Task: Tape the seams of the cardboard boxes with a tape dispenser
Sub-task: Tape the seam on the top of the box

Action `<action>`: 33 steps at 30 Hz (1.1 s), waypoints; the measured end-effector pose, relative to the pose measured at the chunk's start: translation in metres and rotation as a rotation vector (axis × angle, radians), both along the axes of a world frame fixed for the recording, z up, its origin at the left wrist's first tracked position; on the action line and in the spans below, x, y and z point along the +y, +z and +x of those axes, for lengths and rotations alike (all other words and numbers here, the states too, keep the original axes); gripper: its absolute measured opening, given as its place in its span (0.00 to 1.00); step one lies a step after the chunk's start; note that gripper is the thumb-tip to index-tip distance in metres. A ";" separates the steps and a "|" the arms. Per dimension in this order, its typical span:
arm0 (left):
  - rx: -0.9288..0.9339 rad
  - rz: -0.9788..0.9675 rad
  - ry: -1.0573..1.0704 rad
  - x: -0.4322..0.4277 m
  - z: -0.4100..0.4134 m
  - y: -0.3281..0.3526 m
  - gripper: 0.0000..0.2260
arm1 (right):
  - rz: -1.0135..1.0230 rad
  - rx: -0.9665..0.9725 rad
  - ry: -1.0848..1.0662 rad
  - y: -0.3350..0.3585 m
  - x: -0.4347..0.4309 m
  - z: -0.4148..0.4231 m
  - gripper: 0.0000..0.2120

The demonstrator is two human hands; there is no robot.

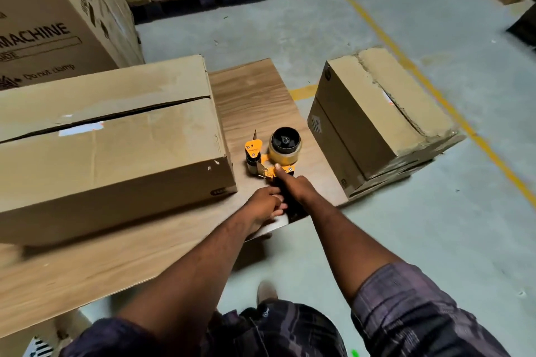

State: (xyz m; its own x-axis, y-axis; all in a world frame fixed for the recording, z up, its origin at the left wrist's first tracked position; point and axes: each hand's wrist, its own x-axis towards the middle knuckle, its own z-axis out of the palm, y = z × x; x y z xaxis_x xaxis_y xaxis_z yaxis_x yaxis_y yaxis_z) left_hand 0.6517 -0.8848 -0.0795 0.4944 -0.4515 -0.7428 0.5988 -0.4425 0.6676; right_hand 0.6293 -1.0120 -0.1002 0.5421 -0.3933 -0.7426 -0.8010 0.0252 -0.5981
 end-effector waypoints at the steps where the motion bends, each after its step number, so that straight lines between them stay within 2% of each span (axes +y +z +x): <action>1: 0.038 -0.026 0.018 0.001 -0.002 0.004 0.16 | 0.026 -0.002 -0.025 -0.001 -0.001 0.001 0.47; 3: 0.088 -0.063 0.039 0.005 -0.002 0.015 0.20 | 0.074 -0.007 -0.064 0.002 -0.003 0.003 0.42; 6: 0.102 -0.073 0.138 0.006 0.007 0.028 0.14 | 0.070 -0.023 -0.102 0.009 -0.001 0.007 0.40; 9: 0.095 -0.116 0.393 -0.005 0.021 0.043 0.10 | 0.011 -0.074 -0.155 0.023 0.005 0.015 0.37; 11: 0.107 -0.194 0.548 -0.015 0.032 0.059 0.12 | -0.081 -0.132 -0.184 0.035 0.006 0.021 0.37; 13: 0.161 -0.315 0.638 -0.022 0.043 0.081 0.16 | -0.134 -0.255 -0.207 0.051 0.004 0.024 0.35; 17: 0.357 -0.551 0.802 -0.003 0.065 0.134 0.12 | -0.072 -0.677 -0.170 0.103 0.000 0.023 0.18; 19: 0.354 -0.609 0.798 0.013 0.071 0.157 0.14 | 0.018 -0.804 -0.076 0.133 -0.001 0.021 0.09; 21: 0.296 -0.648 0.743 0.029 0.073 0.176 0.17 | 0.046 -0.850 0.045 0.153 -0.001 0.021 0.07; 25: 0.199 -0.666 0.714 0.055 0.071 0.198 0.15 | -0.056 -0.886 0.176 0.168 0.017 0.023 0.08; 28: 0.153 -0.711 0.742 0.085 0.071 0.197 0.10 | -0.041 -0.917 0.205 0.175 0.035 0.028 0.07; 33: 0.157 -0.847 0.697 0.152 0.077 0.192 0.15 | -0.090 -0.932 0.329 0.192 0.068 0.047 0.09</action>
State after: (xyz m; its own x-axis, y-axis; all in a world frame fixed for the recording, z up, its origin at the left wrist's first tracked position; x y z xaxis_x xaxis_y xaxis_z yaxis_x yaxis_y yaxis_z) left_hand 0.7289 -0.7328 0.1128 0.7651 -0.5029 -0.4020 0.6438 0.5882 0.4894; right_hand 0.6761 -0.9439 0.0917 0.9865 -0.1521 0.0612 0.0316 -0.1901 -0.9812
